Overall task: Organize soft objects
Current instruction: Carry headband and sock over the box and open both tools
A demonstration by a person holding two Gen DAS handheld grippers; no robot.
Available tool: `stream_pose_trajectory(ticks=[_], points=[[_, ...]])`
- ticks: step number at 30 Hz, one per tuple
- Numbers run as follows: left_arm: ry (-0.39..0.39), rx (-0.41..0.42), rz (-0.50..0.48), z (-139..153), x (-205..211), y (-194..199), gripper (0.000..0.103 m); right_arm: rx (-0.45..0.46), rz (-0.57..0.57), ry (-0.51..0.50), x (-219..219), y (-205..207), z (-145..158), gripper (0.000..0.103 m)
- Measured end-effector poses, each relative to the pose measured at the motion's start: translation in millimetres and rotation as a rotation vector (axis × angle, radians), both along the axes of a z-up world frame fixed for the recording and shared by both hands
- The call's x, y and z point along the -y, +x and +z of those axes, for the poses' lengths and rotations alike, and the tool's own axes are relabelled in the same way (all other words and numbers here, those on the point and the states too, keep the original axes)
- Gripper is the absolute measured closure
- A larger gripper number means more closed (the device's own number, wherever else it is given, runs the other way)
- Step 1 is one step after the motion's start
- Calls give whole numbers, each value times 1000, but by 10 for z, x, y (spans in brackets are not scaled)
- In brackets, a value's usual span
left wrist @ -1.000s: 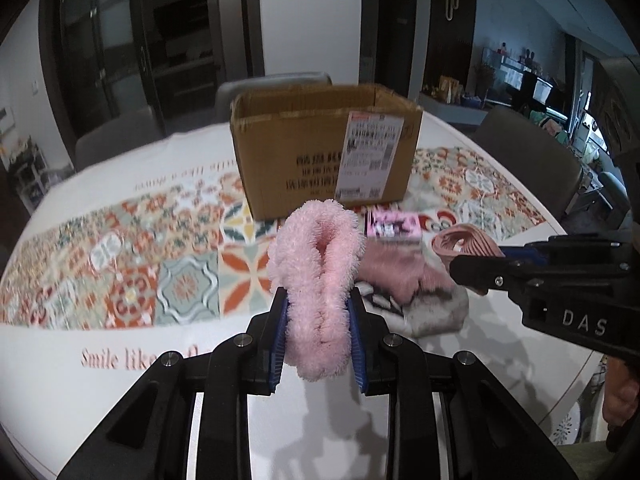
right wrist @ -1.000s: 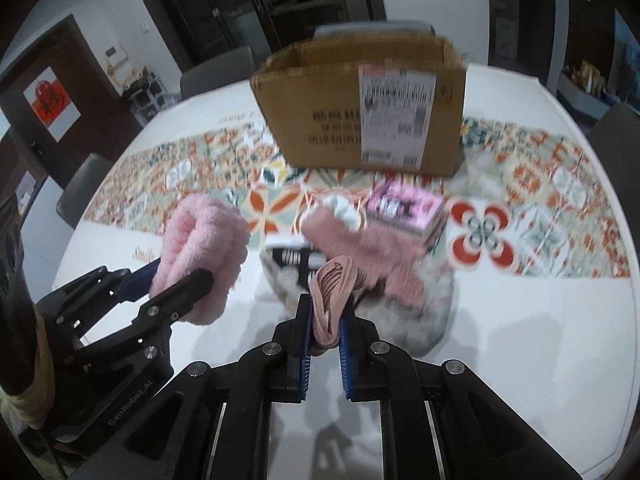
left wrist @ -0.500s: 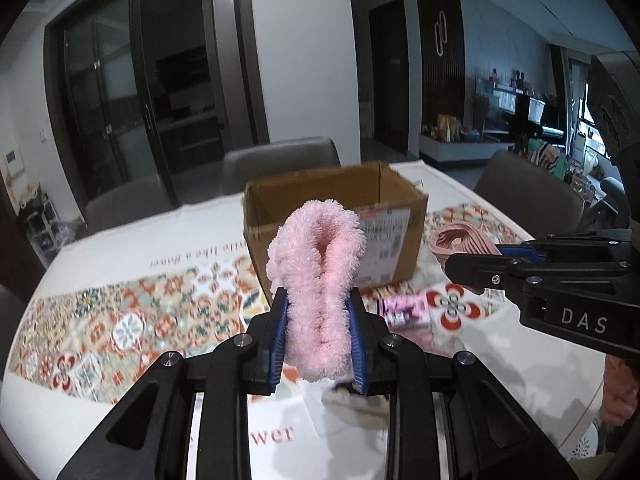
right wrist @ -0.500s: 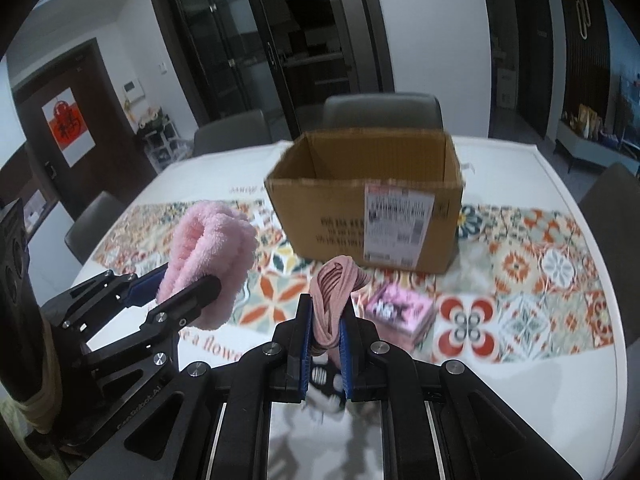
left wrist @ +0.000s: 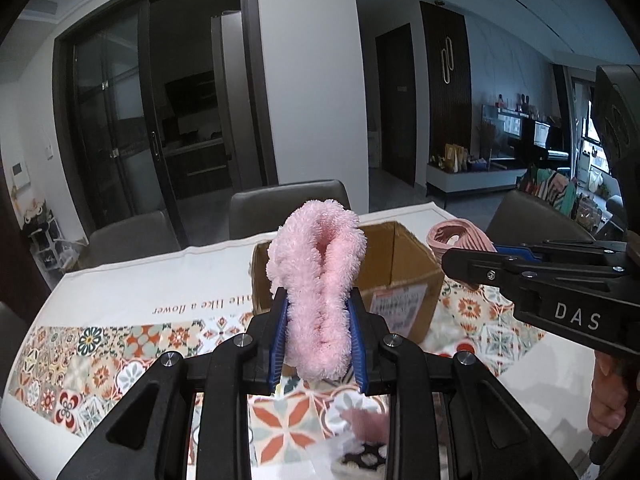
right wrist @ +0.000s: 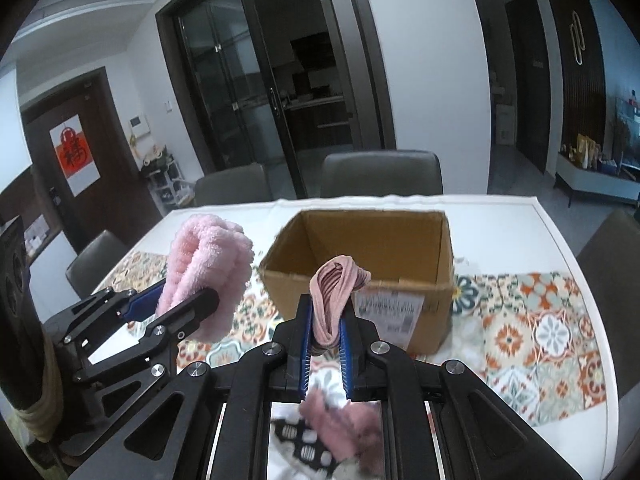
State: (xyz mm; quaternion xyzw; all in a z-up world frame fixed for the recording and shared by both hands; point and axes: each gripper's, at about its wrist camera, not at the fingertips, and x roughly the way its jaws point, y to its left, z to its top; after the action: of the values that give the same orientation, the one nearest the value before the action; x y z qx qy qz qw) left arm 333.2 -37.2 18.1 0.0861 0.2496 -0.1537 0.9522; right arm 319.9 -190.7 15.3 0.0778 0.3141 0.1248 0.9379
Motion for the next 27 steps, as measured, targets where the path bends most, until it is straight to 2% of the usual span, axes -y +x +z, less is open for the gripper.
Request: stream_pose_trajectory(ticks=[7, 15, 27], points=[[3, 18, 4, 32, 73, 252, 75, 27, 5, -6, 55, 275, 68, 90], [15, 19, 5, 1, 142, 561, 75, 12, 12, -12, 99, 616, 12, 90], [29, -79, 2, -348, 231, 1084, 75, -71, 11, -36, 154, 1158, -267, 90]])
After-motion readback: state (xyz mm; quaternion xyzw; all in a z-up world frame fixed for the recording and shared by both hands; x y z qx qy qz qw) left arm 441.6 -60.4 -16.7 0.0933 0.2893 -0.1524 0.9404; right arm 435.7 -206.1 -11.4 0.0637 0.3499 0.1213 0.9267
